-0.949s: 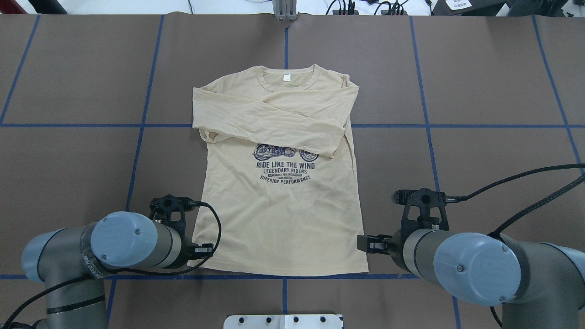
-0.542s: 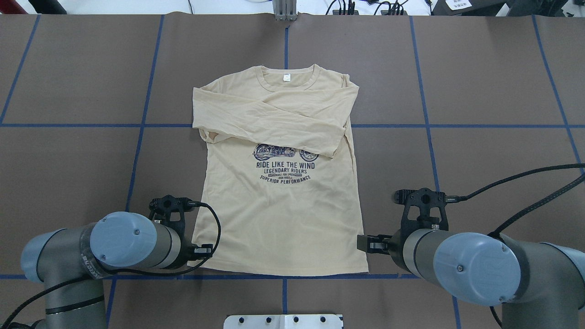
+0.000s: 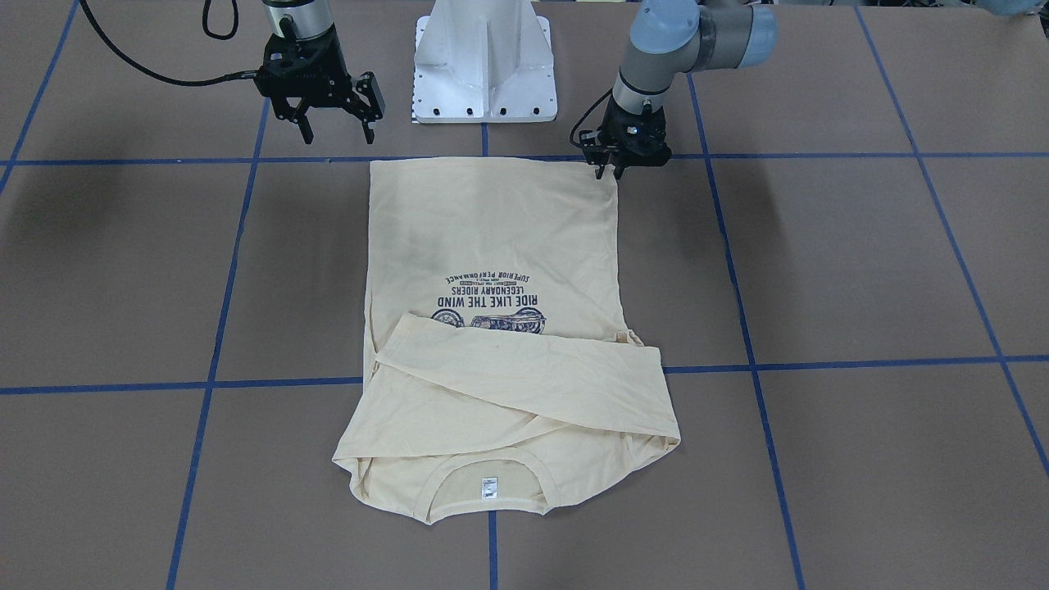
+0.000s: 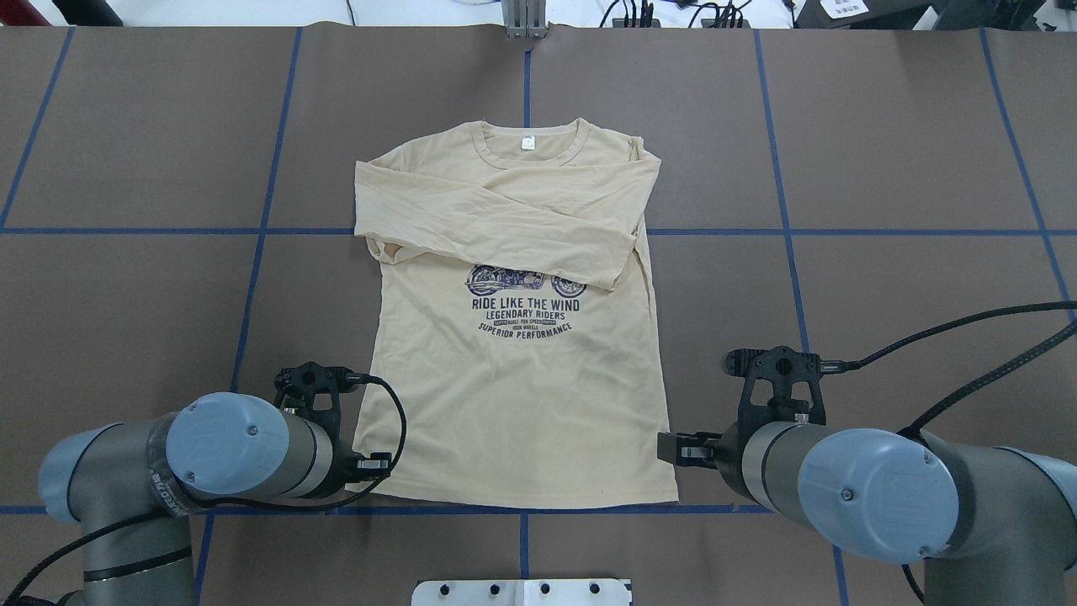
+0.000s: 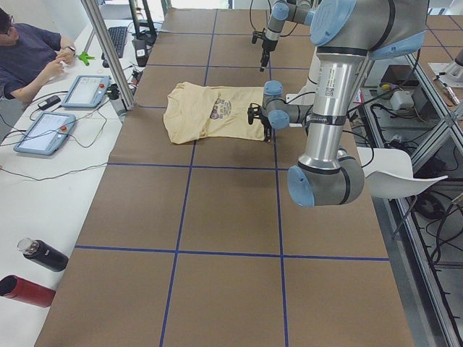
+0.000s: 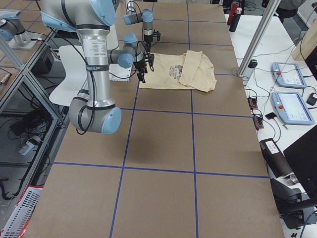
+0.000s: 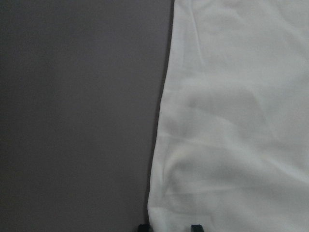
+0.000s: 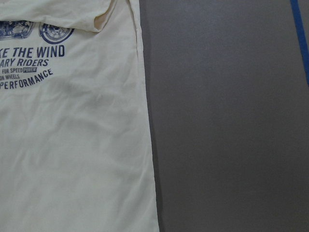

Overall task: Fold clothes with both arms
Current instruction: 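Position both grippers at the near hem corners of the shirt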

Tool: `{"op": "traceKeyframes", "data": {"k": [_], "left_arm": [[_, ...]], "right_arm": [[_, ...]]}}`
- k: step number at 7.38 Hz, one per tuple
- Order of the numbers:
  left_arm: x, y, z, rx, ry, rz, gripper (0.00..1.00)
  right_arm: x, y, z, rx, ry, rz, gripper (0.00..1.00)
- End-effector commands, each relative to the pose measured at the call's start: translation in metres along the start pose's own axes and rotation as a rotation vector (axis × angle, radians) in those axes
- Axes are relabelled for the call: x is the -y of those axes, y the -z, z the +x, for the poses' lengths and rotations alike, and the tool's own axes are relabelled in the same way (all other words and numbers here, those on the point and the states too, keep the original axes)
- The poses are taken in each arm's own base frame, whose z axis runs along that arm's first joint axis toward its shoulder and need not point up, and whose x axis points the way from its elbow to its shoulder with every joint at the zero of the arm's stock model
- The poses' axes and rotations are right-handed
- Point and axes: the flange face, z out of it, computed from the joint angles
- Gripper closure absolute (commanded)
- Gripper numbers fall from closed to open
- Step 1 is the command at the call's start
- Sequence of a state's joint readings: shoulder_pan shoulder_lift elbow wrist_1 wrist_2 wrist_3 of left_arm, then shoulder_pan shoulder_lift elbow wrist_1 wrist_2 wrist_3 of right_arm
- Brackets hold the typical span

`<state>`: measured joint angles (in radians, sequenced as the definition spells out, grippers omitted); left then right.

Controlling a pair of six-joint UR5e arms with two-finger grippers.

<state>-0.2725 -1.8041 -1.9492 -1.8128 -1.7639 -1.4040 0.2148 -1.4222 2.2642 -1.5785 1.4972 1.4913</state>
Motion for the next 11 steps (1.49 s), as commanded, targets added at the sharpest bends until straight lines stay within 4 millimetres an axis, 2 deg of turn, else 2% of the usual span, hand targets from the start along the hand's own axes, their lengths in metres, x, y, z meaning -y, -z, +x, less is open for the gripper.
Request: {"op": "traceKeyframes", "data": {"k": [1, 2, 4, 7, 8, 9, 10, 11], "left_arm": [[-0.001, 0.002, -0.001, 0.001, 0.001, -0.001, 0.85], [-0.002, 0.007, 0.001, -0.005, 0.000, 0.000, 1.00], [-0.007, 0.025, 0.008, -0.035, -0.007, -0.026, 1.00], [-0.008, 0.025, 0.010, -0.039, -0.009, -0.028, 1.00], [-0.008, 0.025, 0.010, -0.039, -0.009, -0.030, 1.00], [-0.008, 0.026, 0.010, -0.040, -0.009, -0.030, 1.00], [-0.008, 0.026, 0.010, -0.040, -0.009, -0.030, 1.00], [-0.008, 0.025, 0.009, -0.037, -0.009, -0.030, 1.00]], "right_arm": [[-0.001, -0.001, 0.000, -0.003, 0.002, -0.001, 0.00], [-0.002, -0.003, 0.001, -0.008, 0.003, -0.004, 0.00], [-0.017, -0.023, -0.001, -0.039, 0.024, -0.002, 0.00], [-0.047, -0.059, -0.009, 0.004, 0.025, 0.016, 0.00], [-0.051, -0.062, -0.010, 0.004, 0.033, 0.035, 0.01], [-0.055, -0.066, -0.011, 0.000, 0.016, 0.047, 0.23], [-0.070, -0.073, -0.013, -0.007, 0.014, 0.030, 0.29], [-0.074, -0.084, -0.010, -0.027, 0.022, 0.036, 0.30]]}}
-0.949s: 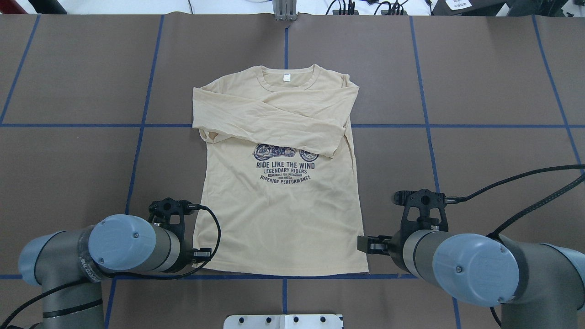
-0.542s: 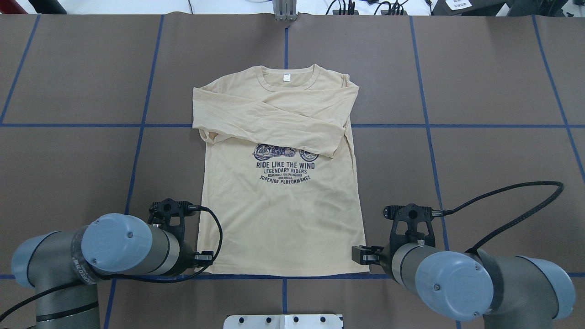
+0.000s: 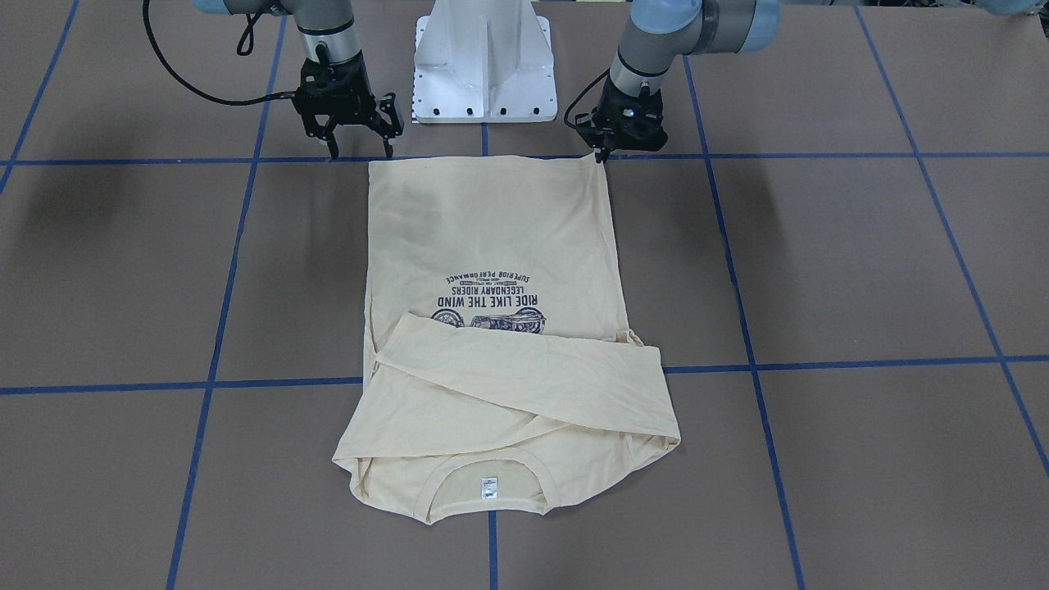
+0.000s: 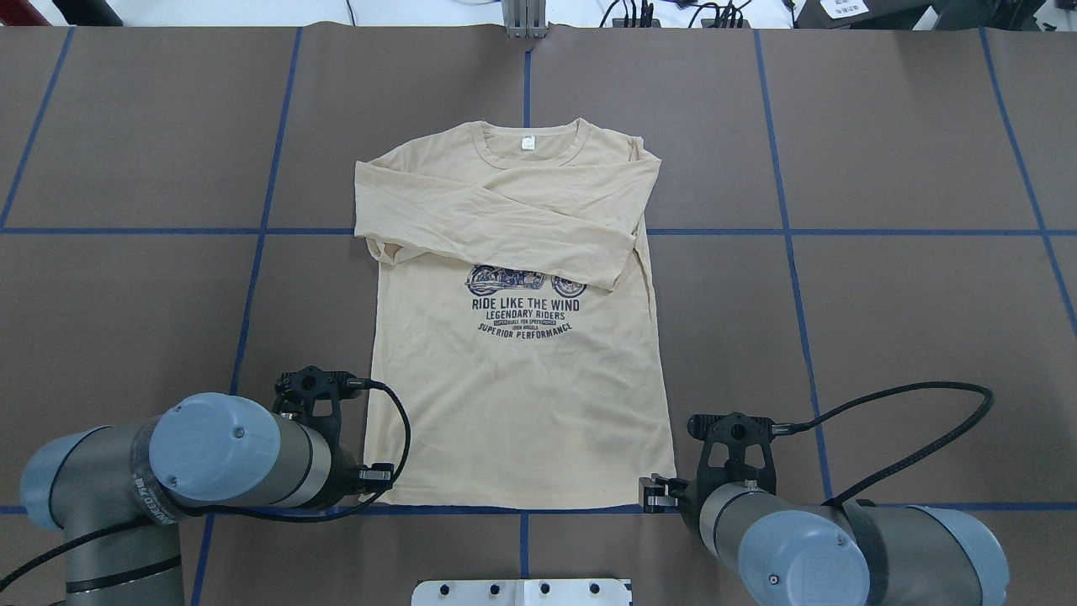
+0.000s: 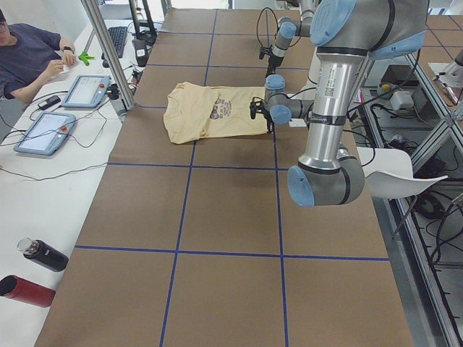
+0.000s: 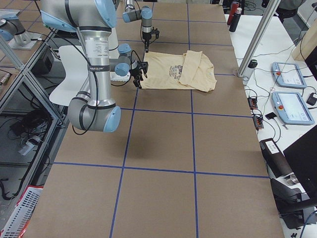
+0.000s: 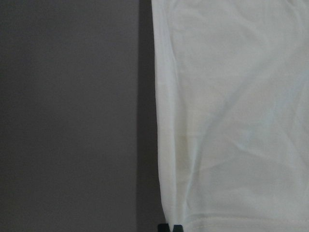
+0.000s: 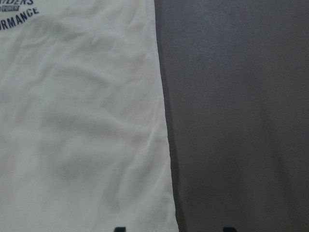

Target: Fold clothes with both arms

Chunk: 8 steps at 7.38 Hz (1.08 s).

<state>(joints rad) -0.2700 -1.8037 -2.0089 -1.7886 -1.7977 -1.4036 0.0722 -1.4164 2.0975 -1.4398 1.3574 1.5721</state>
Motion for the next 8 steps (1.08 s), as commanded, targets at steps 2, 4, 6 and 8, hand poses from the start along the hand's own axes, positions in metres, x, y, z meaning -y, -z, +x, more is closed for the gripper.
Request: {"op": "traceKeyframes", "data": {"k": [2, 4, 6, 8], "left_arm": [[0.000, 0.000, 0.000, -0.002, 0.001, 0.000, 1.00], [0.000, 0.000, 0.000, -0.001, 0.001, 0.000, 1.00], [0.000, 0.001, 0.001, -0.004, 0.001, 0.001, 1.00], [0.000, 0.001, 0.001, -0.002, 0.001, 0.000, 1.00]], "right_arm": [[-0.014, -0.020, 0.001, -0.008, 0.006, 0.003, 0.35], [-0.015, -0.025, 0.001, -0.005, 0.004, 0.009, 0.45], [-0.015, -0.025, 0.001, -0.005, 0.003, 0.009, 0.58], [-0.014, -0.022, -0.005, 0.007, 0.000, 0.010, 0.94]]}}
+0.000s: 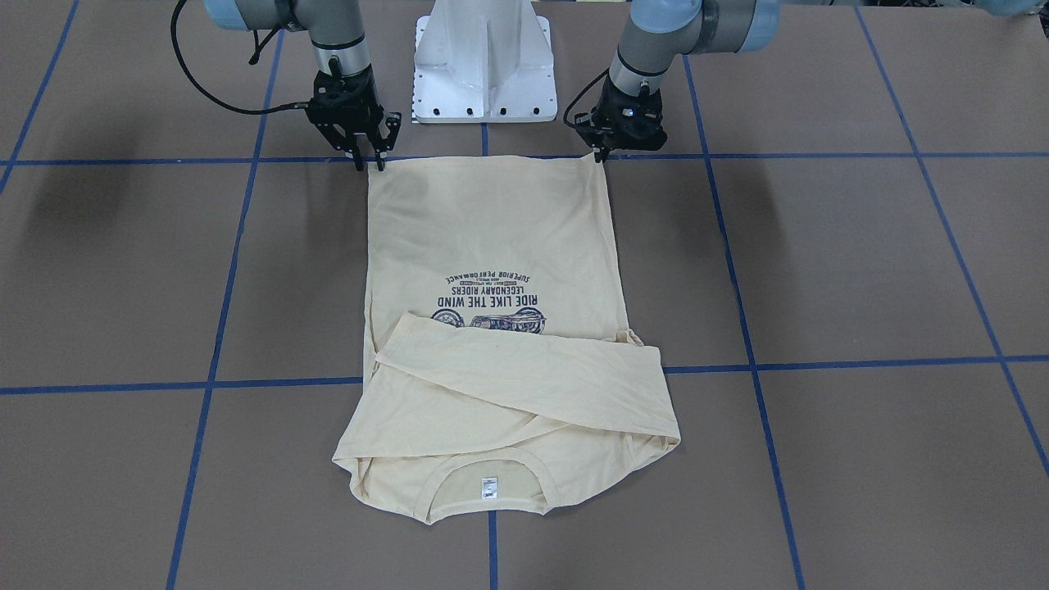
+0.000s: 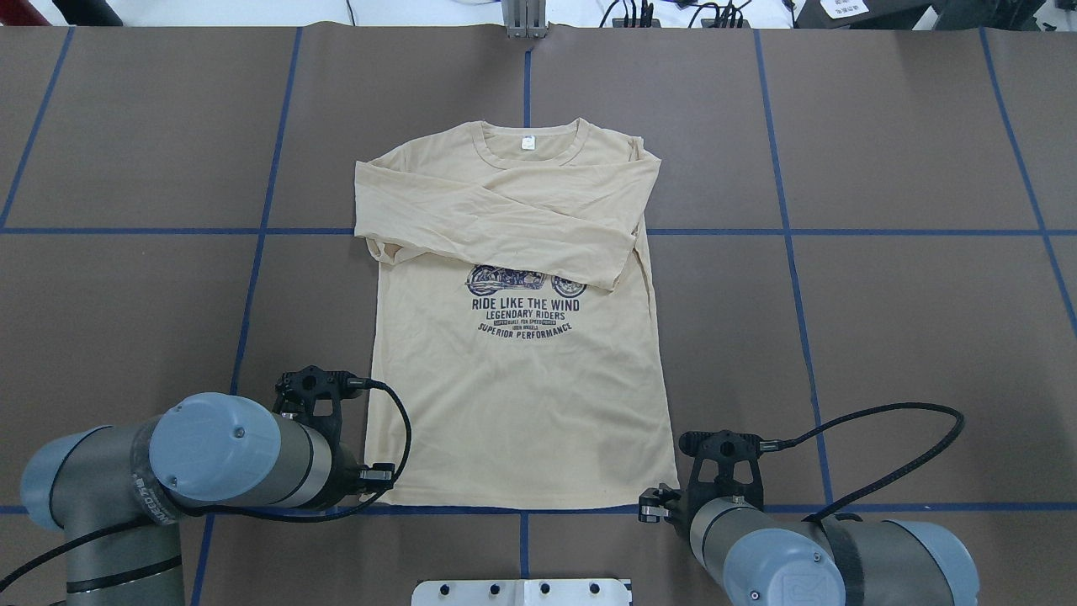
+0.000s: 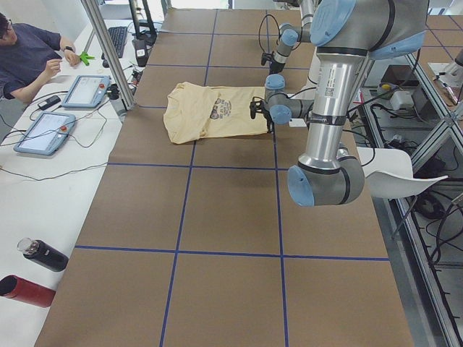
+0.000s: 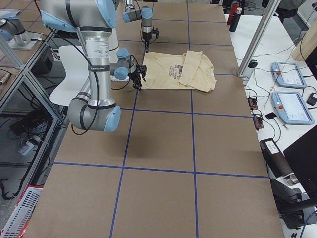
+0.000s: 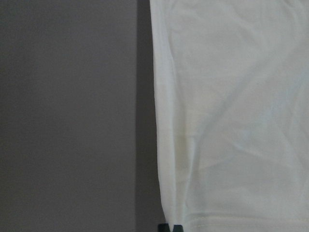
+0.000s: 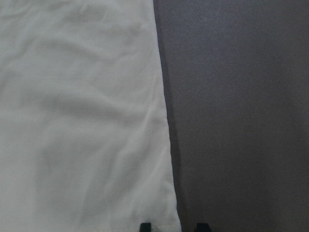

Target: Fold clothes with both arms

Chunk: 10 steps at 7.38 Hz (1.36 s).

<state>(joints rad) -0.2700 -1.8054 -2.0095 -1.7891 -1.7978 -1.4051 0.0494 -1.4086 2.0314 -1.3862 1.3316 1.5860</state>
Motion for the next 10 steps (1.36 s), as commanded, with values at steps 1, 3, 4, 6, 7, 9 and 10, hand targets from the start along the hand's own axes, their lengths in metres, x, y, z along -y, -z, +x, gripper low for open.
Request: {"op": "traceKeyframes", "data": {"k": [1, 3, 4, 6, 7, 9, 10], "left_arm": [[0.000, 0.000, 0.000, 0.000, 0.000, 0.000, 1.00], [0.000, 0.000, 0.001, -0.003, -0.001, 0.000, 1.00], [0.000, 0.002, 0.002, -0.005, -0.001, 0.001, 1.00], [-0.003, 0.021, 0.007, -0.041, -0.010, 0.007, 1.00], [-0.011, 0.039, 0.010, -0.076, -0.018, -0.039, 1.00], [-0.023, 0.080, 0.018, -0.108, -0.034, -0.118, 1.00], [-0.029, 0.109, 0.017, -0.138, -0.043, -0.114, 1.00]], "right_arm": [[0.001, 0.002, -0.005, 0.010, -0.003, 0.002, 1.00], [0.001, 0.002, -0.005, 0.010, -0.003, 0.002, 1.00], [0.002, 0.004, -0.006, 0.013, -0.004, 0.002, 1.00], [0.020, 0.043, -0.012, 0.081, -0.027, 0.001, 1.00], [0.035, 0.067, -0.009, 0.108, -0.051, -0.027, 1.00], [0.060, 0.130, 0.005, 0.150, -0.090, -0.187, 1.00], [0.058, 0.176, 0.014, 0.166, -0.083, -0.250, 1.00]]}}
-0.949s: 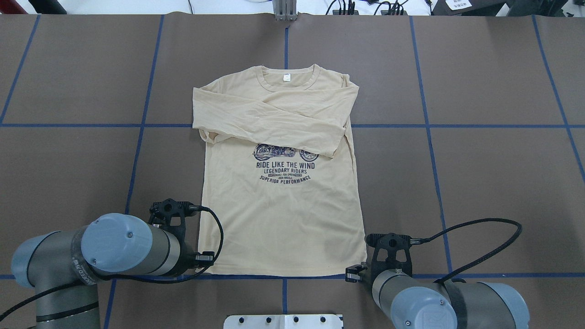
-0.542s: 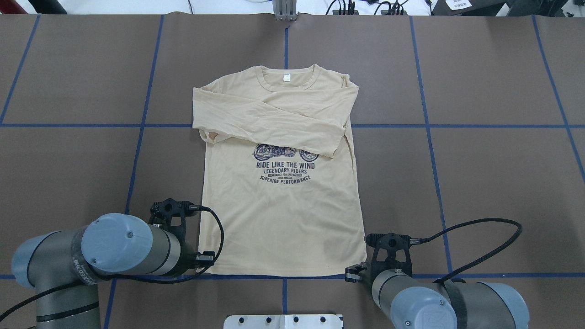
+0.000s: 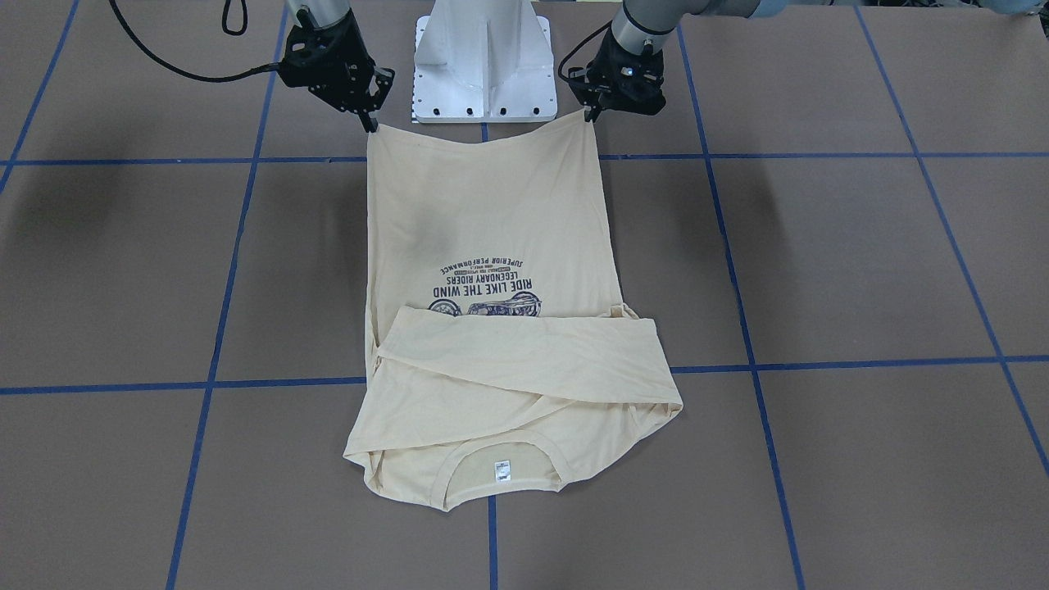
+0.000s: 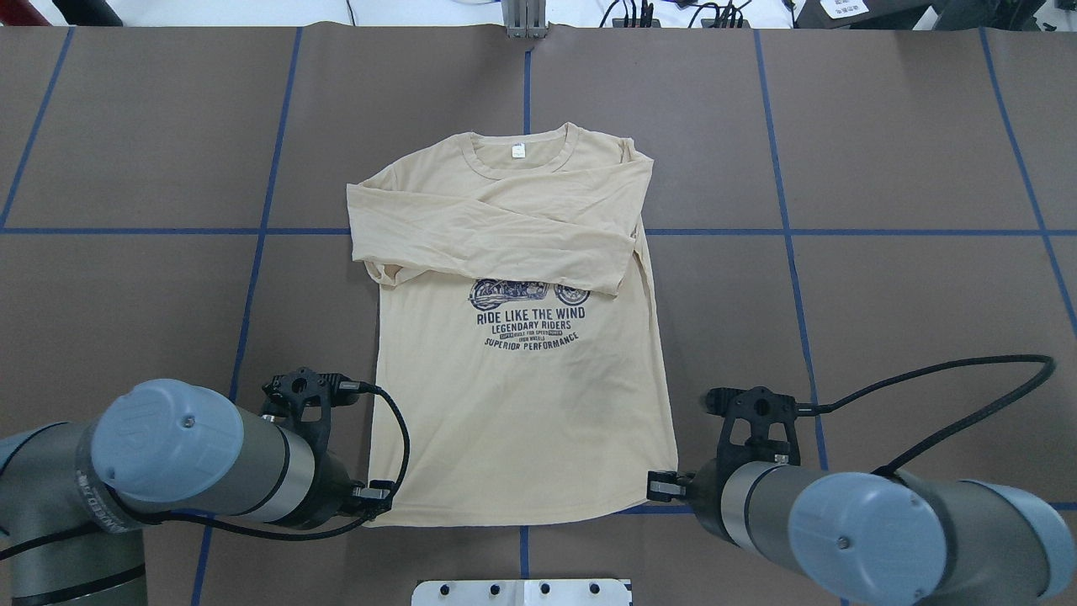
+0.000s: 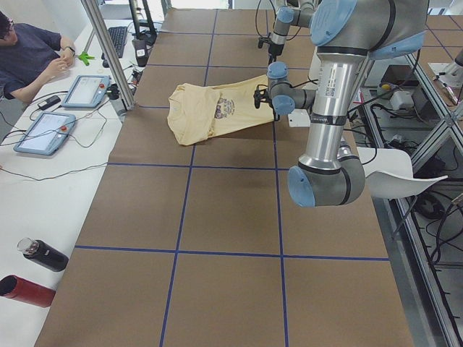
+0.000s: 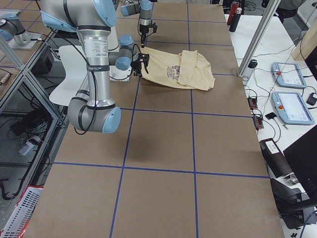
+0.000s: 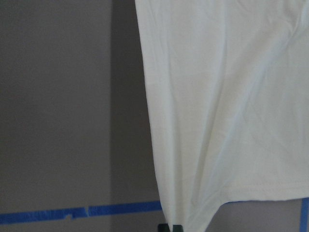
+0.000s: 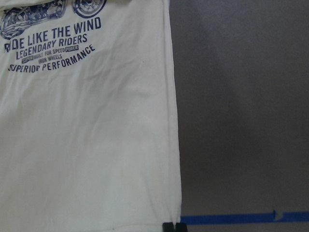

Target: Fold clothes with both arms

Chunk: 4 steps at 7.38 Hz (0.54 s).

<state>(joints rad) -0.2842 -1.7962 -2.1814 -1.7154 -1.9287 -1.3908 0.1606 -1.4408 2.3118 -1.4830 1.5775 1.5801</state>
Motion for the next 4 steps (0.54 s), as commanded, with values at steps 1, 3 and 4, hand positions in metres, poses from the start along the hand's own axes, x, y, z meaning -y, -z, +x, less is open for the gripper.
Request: {"op": "traceKeyframes", "data": {"k": [1, 3, 4], "left_arm": [[-0.030, 0.066, 0.007, -0.067, -0.029, -0.035, 1.00], [-0.053, 0.098, 0.013, -0.080, -0.033, -0.101, 1.00], [-0.046, 0.085, 0.013, -0.030, -0.009, -0.096, 1.00]], "right_arm": [[-0.022, 0.098, 0.004, 0.036, 0.011, -0.166, 1.00], [-0.024, 0.117, 0.005, 0.039, 0.014, -0.174, 1.00], [-0.009, 0.093, 0.005, -0.006, -0.006, -0.133, 1.00]]}}
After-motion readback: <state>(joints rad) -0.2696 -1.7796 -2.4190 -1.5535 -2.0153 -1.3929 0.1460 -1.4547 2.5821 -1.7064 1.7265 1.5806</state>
